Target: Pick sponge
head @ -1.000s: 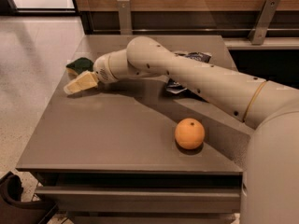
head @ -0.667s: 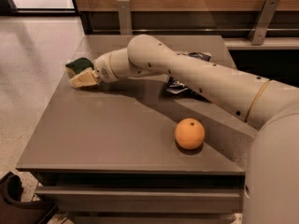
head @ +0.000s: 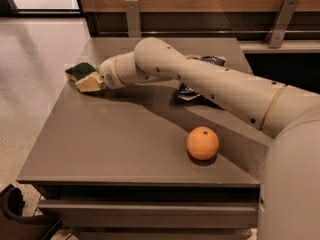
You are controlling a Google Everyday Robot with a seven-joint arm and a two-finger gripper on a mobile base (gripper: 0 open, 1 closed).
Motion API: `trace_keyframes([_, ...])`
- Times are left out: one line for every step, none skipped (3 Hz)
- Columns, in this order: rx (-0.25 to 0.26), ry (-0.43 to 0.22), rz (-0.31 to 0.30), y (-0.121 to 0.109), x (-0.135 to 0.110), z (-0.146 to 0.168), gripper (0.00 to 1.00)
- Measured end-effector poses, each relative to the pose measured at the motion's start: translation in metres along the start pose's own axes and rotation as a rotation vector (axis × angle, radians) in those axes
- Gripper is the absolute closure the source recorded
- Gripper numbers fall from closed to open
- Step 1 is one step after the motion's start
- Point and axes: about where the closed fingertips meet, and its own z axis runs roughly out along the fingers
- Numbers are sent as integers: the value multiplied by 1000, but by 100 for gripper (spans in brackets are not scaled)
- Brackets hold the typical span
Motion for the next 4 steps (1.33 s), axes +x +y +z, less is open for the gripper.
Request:
trace_keyframes([-5,1,-3,1,-1,1,100])
trace_keyframes([-20,0,-21,2,-8,-4,100])
trace_keyframes([-19,11,-77,-4,-37,-52,100])
trace_keyframes([-19,21,-108,-5,-55,-88,100])
